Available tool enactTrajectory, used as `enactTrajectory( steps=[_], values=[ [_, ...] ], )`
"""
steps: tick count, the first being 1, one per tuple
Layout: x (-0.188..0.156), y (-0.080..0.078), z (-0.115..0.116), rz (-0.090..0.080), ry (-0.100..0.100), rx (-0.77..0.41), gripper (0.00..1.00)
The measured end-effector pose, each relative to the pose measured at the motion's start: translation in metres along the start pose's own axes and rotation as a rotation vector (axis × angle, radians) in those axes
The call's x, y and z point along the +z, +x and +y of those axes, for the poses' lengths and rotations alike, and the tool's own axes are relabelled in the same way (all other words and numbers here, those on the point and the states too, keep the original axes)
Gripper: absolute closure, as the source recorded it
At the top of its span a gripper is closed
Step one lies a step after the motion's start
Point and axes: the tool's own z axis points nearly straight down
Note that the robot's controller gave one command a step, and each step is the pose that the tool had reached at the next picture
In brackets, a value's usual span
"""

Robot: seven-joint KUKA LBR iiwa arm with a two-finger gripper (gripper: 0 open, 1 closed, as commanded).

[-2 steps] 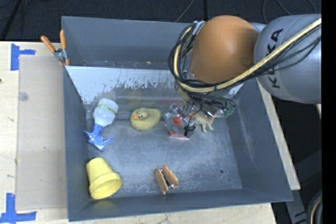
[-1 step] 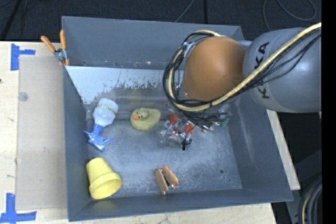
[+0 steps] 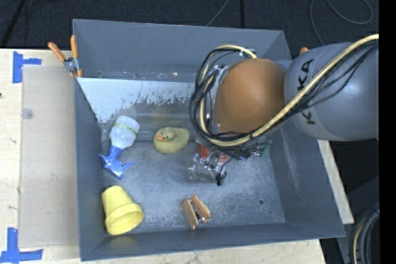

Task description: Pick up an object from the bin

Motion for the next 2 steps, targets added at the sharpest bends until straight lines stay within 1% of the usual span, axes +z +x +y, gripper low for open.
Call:
enactTrajectory(
  steps=[1, 2],
  values=[
    [0.005, -0.004, 0.008, 0.003, -0.005, -0.060, 1.00],
    [-0.027, 0.002, 0.025, 0.007, -0.014, -0.104, 1.00]
  ],
)
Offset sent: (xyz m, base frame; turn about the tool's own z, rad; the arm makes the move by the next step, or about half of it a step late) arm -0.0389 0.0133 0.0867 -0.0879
